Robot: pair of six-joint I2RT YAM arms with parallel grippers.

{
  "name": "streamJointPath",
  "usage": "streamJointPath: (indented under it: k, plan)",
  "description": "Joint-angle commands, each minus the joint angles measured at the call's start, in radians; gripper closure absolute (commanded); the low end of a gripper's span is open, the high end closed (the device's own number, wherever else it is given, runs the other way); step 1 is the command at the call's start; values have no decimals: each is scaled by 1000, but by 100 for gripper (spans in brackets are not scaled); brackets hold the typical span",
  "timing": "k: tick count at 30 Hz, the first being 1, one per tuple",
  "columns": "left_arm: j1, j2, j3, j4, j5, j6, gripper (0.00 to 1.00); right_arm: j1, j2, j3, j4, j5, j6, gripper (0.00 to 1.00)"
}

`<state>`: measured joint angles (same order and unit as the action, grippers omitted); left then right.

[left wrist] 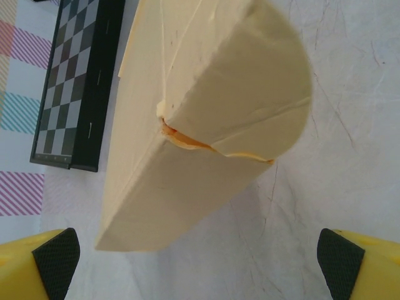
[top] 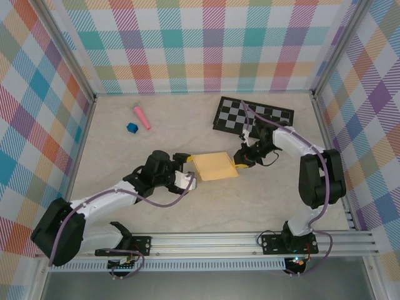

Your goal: Fold the paper box

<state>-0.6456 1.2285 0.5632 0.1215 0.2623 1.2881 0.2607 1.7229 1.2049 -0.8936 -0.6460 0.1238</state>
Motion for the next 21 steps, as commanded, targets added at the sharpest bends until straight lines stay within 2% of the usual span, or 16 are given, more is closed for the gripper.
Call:
streamJointPath:
  k: [1, 9, 12, 14, 17, 21]
  plan:
    - [0, 55, 81, 106, 76, -8, 0, -7, -35, -8, -39, -64, -18, 88]
    - [0, 161, 164, 144, 136, -33, 0, -15, -55, -22, -52, -64, -27, 88]
    - [-2, 156, 192, 73, 178, -27, 9, -21, -64, -26, -53, -63, -30, 88]
    - [-8, 151, 194, 53, 185, -23, 25, -26, -67, -28, -55, -61, -32, 87]
    - [-12, 136, 187, 32, 191, -24, 37, -32, -68, -25, -60, -61, -37, 87]
    - [-15, 107, 185, -14, 198, -18, 42, -38, -69, -18, -67, -57, -41, 85]
